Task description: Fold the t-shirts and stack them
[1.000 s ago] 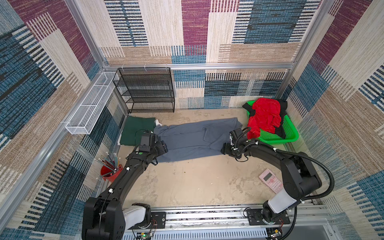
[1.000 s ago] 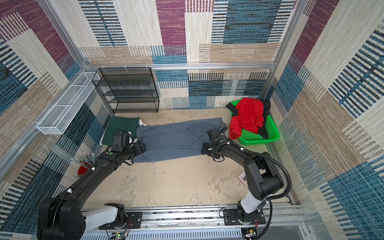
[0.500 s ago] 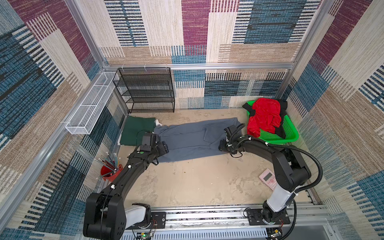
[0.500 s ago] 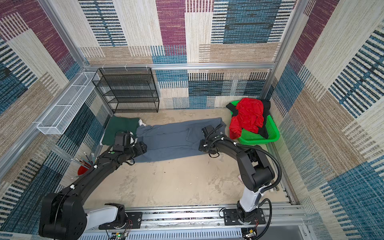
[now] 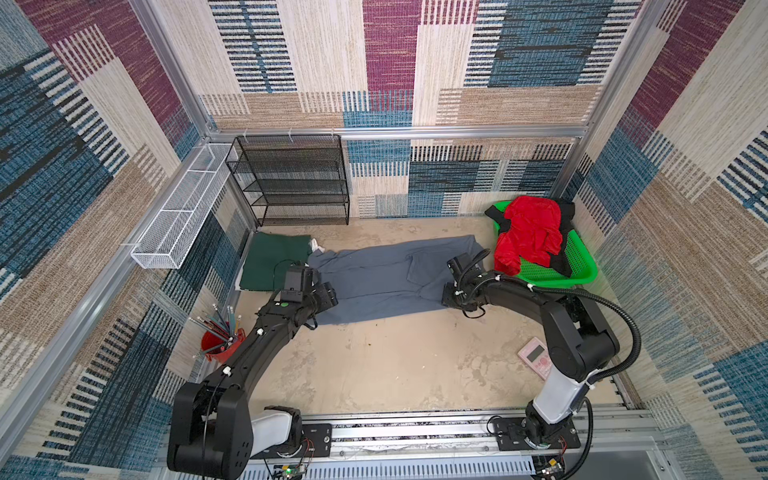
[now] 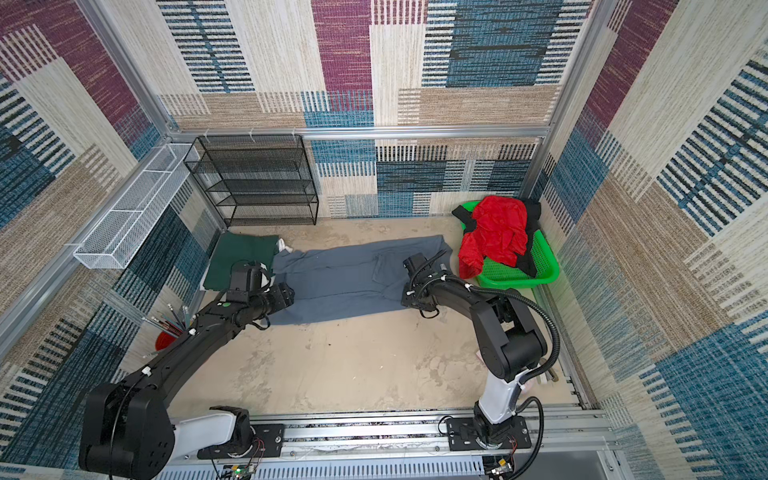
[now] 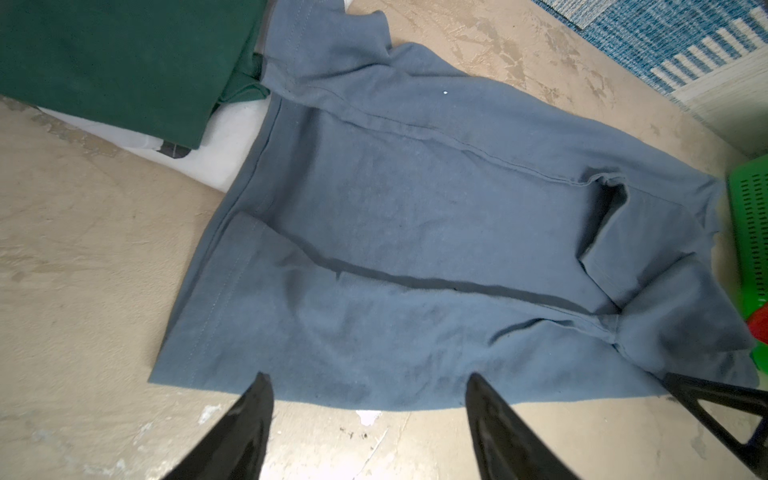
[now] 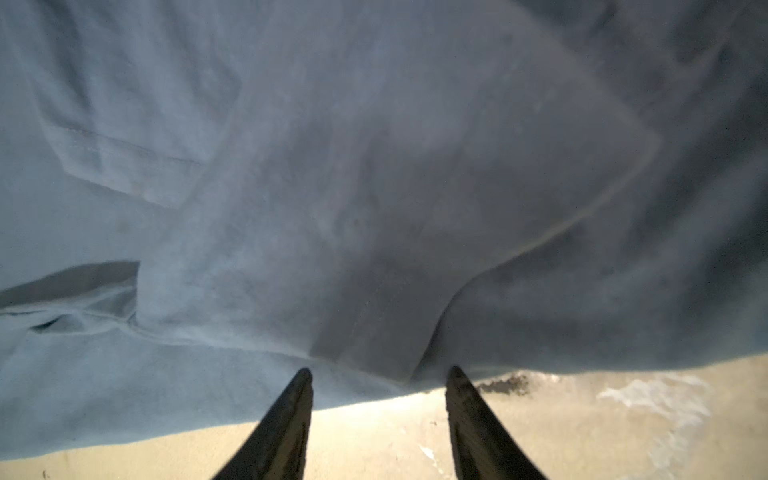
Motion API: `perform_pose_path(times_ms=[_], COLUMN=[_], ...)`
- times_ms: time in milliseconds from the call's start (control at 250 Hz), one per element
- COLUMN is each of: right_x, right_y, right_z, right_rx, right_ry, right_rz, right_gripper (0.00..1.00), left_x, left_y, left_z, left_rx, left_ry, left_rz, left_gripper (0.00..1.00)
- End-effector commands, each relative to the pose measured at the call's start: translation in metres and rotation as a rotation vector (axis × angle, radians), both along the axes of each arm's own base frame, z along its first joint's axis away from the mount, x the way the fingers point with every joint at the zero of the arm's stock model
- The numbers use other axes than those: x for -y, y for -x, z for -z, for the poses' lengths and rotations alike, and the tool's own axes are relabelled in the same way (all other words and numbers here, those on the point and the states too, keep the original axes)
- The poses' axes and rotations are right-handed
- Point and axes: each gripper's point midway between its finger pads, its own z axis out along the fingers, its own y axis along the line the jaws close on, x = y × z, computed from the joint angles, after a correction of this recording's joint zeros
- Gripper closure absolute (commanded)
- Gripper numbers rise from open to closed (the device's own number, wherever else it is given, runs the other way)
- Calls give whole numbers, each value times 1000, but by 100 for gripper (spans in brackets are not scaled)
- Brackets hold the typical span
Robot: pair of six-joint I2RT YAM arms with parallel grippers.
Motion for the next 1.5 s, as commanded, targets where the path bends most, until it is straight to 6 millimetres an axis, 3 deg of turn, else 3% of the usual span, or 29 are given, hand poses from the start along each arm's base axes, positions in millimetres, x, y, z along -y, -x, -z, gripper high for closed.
perform_pose_path(times_ms=[0,280,436,616,768,1060,1132,1204,1332,1496], right_x=[1,0,-1,-6,-3,-24,-17,-9,18,62], right_y=[-10,-16,-24,-44,-59,-78,-76,-74,-73,-66], right_z=[0,-1,-20,-29,-32,-29,-31,-36,-41,-48], right_rx=[15,17,80,110,108,112,120,138,147,166], right_ry=[35,50,36,98,185,111,128,131,73,-24], right_rz=[-5,-11,-11,-97,-149,-152,-127,-110,-40,67], right_gripper=[56,65,76,81,100,100,97,69,35,33], left_x=[1,-1,-2,-2,-3,10,24,48,106,187], left_y=[-3,-4,-4,-5,-5,-8,-8,-8,-3,-3], left_z=[-1,0,3,5,8,3,-6,-16,-32,-34], left_rx=[0,-1,-7,-16,-29,-15,3,56,104,104], left_ry=[4,-3,-10,-23,-38,22,59,113,157,227], left_rz=[2,-6,-10,1,12,58,120,185,312,463], left_gripper=[26,26,26,26,26,28,30,27,27,27])
